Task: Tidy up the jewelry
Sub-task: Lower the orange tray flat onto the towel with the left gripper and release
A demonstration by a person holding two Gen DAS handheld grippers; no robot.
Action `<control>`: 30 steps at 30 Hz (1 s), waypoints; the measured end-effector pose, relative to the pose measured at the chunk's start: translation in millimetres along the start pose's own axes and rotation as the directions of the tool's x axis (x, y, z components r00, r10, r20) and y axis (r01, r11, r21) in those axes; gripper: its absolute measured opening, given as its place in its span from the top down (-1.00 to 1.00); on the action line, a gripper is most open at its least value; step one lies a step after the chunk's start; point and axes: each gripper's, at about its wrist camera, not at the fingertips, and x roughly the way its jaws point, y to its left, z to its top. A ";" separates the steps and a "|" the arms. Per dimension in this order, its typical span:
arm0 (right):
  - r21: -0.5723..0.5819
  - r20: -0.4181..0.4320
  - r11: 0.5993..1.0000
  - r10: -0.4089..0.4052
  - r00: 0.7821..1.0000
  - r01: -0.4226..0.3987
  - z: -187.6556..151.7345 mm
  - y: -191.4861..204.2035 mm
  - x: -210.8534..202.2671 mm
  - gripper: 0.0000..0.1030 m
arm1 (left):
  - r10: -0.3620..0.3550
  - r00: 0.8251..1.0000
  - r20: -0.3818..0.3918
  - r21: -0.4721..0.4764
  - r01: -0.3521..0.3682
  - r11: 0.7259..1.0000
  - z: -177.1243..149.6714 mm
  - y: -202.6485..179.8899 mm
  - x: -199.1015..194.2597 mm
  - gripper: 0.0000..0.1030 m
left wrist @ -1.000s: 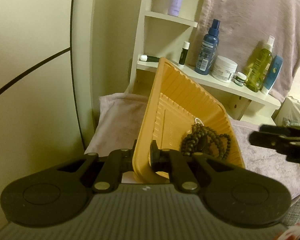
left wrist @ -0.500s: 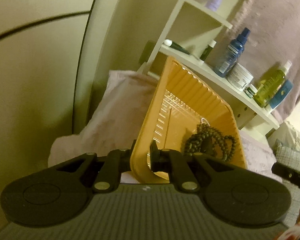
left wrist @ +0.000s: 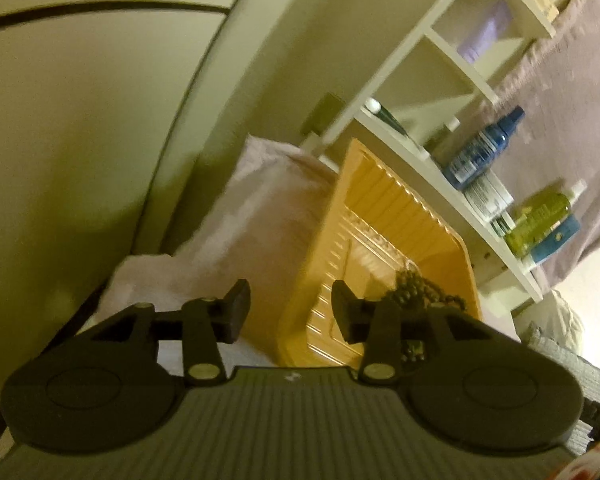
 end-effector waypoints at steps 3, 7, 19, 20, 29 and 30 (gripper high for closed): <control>0.050 0.000 0.999 -0.016 1.000 0.016 -2.1 -3.6 -3.5 -0.16 | 0.022 0.999 0.037 0.018 -0.022 1.000 2.5 0.8 -15.6 0.16; 0.122 -0.019 0.991 -0.045 0.999 0.047 -9.2 -7.0 -7.1 -0.29 | 0.071 0.993 0.089 0.080 -0.078 0.994 1.8 -8.5 -40.9 -0.35; 0.219 -0.113 0.958 -0.161 0.980 0.183 -28.7 -14.1 -36.4 -0.49 | 0.124 0.991 0.048 0.353 -0.133 0.926 -34.7 -68.1 -74.9 -0.99; 0.217 -0.118 0.958 -0.165 0.979 0.188 -29.8 -14.2 -40.2 -0.49 | 0.124 0.992 0.039 0.373 -0.130 0.919 -39.6 -73.7 -75.7 -0.99; 0.143 -0.147 0.958 -0.229 0.962 0.250 -46.6 -3.7 -77.1 -0.49 | 0.136 0.989 -0.065 0.476 -0.089 0.875 -77.5 -120.5 -74.3 -0.98; 0.137 -0.150 0.957 -0.234 0.960 0.255 -48.4 -1.7 -79.5 -0.49 | 0.139 0.988 -0.074 0.484 -0.086 0.871 -83.3 -124.8 -74.0 -0.98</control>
